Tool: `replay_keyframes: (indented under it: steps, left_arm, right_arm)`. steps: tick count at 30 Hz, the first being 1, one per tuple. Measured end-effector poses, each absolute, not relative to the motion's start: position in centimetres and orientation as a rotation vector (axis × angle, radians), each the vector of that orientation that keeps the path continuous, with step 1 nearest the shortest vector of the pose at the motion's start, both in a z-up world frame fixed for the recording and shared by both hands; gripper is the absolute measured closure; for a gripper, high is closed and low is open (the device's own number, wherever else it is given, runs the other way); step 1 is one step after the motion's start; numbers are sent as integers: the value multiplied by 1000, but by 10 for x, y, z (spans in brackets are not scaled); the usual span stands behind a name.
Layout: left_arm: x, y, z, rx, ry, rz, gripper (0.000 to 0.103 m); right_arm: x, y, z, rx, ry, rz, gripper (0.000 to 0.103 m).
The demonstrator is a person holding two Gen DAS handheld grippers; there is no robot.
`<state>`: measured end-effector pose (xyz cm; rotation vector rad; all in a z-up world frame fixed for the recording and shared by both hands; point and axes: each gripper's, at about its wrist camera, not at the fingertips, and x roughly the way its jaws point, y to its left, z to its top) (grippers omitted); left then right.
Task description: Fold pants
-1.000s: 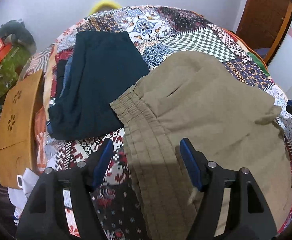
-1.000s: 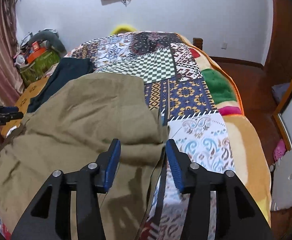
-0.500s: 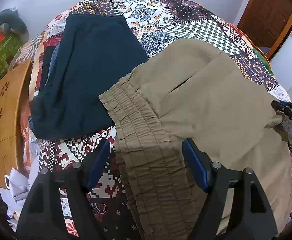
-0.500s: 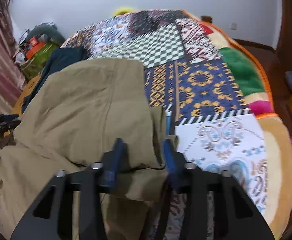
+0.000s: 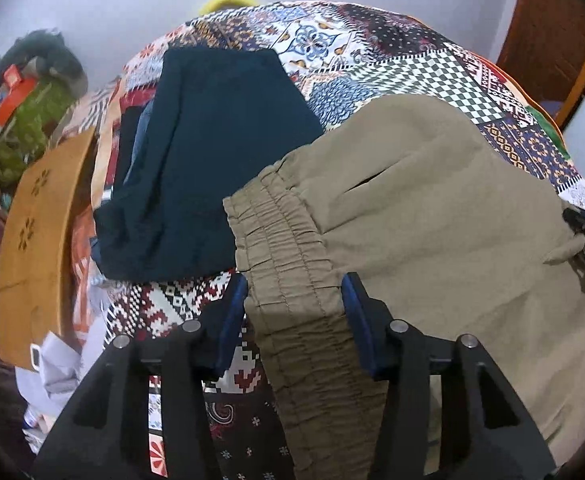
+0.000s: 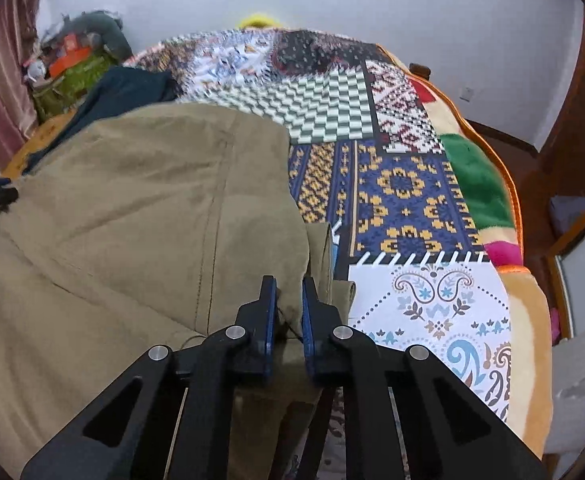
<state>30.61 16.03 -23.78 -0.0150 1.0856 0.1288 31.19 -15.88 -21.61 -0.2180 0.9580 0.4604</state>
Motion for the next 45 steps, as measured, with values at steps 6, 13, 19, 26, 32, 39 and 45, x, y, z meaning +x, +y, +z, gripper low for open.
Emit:
replay_keyframes:
  steps: [6, 13, 19, 26, 32, 39, 45]
  left_arm:
    - [301, 154, -250, 40, 1080, 144, 41]
    - [299, 172, -236, -41, 1093, 89, 34]
    - [298, 176, -205, 56, 1016, 128, 31]
    - [320, 199, -182, 2, 969, 161, 25]
    - [350, 210, -198, -41, 1003, 171, 24]
    - [379, 219, -246, -110, 1105, 177, 24]
    - [393, 228, -277, -185, 1177, 148, 24]
  right_arm:
    - [318, -154, -228, -225, 1005, 440, 93]
    - [319, -158, -217, -201, 1036, 454, 86]
    - [313, -157, -190, -202, 985, 471, 70]
    - [326, -150, -142, -127, 841, 523, 56]
    - [366, -133, -140, -64, 827, 548, 55]
    - [418, -113, -183, -70, 938, 535, 55]
    - [464, -100, -224, -33, 1052, 514, 55]
